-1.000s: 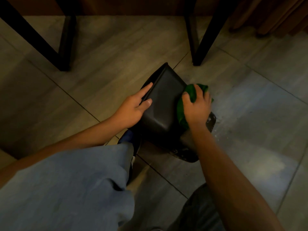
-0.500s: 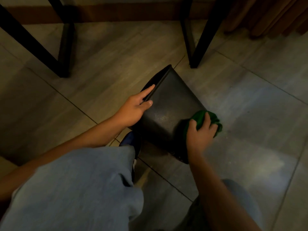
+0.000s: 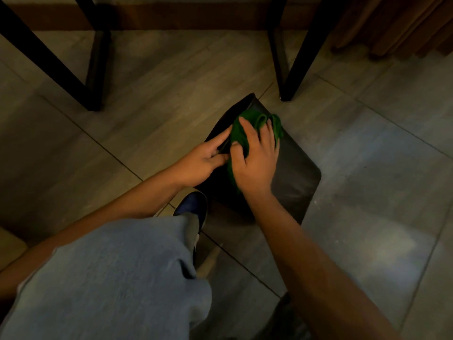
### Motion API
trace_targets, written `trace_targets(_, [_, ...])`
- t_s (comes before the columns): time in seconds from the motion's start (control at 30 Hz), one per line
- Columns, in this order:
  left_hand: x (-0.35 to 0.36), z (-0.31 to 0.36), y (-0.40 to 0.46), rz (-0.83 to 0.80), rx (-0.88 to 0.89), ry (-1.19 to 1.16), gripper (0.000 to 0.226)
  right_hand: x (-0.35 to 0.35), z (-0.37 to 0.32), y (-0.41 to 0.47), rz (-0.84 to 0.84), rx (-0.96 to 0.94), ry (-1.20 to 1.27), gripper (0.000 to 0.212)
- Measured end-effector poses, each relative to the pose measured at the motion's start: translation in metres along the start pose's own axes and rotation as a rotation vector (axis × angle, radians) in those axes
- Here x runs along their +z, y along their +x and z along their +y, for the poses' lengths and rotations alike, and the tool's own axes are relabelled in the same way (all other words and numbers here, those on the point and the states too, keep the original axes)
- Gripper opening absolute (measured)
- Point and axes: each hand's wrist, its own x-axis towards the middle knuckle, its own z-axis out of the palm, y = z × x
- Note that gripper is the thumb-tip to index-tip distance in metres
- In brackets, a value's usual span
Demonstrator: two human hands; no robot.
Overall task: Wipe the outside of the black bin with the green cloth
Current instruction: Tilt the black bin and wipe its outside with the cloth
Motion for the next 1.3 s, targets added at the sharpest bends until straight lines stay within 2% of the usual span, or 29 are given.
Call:
trace_targets(0.1, [-0.001,-0.006,-0.004,0.037,-0.093,-0.038,0.068,-0.006,0.027,0.013,-0.023,0.008,-0.054,0.059])
trace_targets(0.27, [0.0,-0.011,-0.011,0.073,-0.167,-0.063,0.069,-0.028,0.086,0.015,-0.008,0.354,-0.015,0.062])
trace_targets(0.4, [-0.001,-0.011,-0.008,0.14,-0.177,-0.138,0.064,-0.04,0.117,-0.016,0.014,0.459,-0.097,0.06])
trace_targets(0.53, [-0.003,-0.021,-0.009,0.231,-0.207,-0.182,0.059,-0.038,0.119,-0.038,0.079,0.563,-0.076,0.063])
trace_targets(0.7, [-0.005,-0.023,-0.008,0.228,-0.228,-0.254,0.053,-0.032,0.111,-0.064,0.201,0.713,0.026,0.07])
trace_targets(0.77, [-0.007,-0.024,-0.006,0.25,-0.231,-0.264,0.052,-0.026,0.092,-0.073,0.142,0.631,-0.027,0.067])
trace_targets(0.87, [-0.006,-0.022,-0.002,0.269,-0.239,-0.261,0.049,-0.002,0.042,-0.09,0.05,0.342,-0.063,0.062])
trace_targets(0.97, [-0.003,-0.017,-0.002,0.274,-0.239,-0.281,0.048,0.023,0.003,-0.1,0.068,0.201,-0.074,0.057])
trace_targets(1.13, [0.001,-0.017,-0.004,0.282,-0.241,-0.27,0.048,0.024,0.001,-0.087,0.027,-0.02,-0.138,0.051])
trace_targets(1.2, [0.002,-0.017,-0.003,0.289,-0.237,-0.275,0.049,0.021,0.009,-0.083,0.019,-0.001,-0.163,0.051])
trace_targets(1.3, [0.002,-0.017,-0.004,0.302,-0.227,-0.297,0.053,0.014,0.032,-0.082,0.058,0.228,-0.154,0.054])
